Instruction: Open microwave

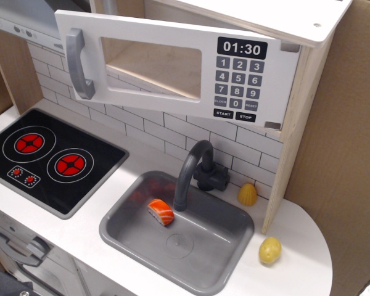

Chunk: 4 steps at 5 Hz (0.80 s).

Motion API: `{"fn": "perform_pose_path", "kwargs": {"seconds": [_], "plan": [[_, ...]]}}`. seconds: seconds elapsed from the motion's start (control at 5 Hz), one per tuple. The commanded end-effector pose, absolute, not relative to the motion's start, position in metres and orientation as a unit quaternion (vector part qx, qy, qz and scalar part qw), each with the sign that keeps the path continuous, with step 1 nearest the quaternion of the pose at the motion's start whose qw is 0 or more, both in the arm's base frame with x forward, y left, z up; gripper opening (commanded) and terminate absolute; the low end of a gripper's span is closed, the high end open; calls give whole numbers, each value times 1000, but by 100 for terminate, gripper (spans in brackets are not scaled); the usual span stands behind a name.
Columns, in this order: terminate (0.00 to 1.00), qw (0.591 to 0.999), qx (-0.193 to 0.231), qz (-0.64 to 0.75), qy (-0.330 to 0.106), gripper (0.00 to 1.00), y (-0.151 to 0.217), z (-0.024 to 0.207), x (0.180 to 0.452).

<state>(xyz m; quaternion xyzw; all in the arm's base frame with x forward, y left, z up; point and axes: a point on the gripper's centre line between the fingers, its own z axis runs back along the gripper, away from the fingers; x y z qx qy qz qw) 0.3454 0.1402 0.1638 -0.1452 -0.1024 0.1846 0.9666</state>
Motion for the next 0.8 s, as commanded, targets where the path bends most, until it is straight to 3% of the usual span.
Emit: {"fn": "perform_pose_path", "kwargs": {"seconds": [0.0, 0.2, 0.6], "plan": [[0, 972, -82, 184, -120, 100, 157, 153, 348], [0, 980, -54, 165, -101, 100, 150, 133, 339], [0, 994, -46, 84, -46, 100, 98, 106, 301]]}}
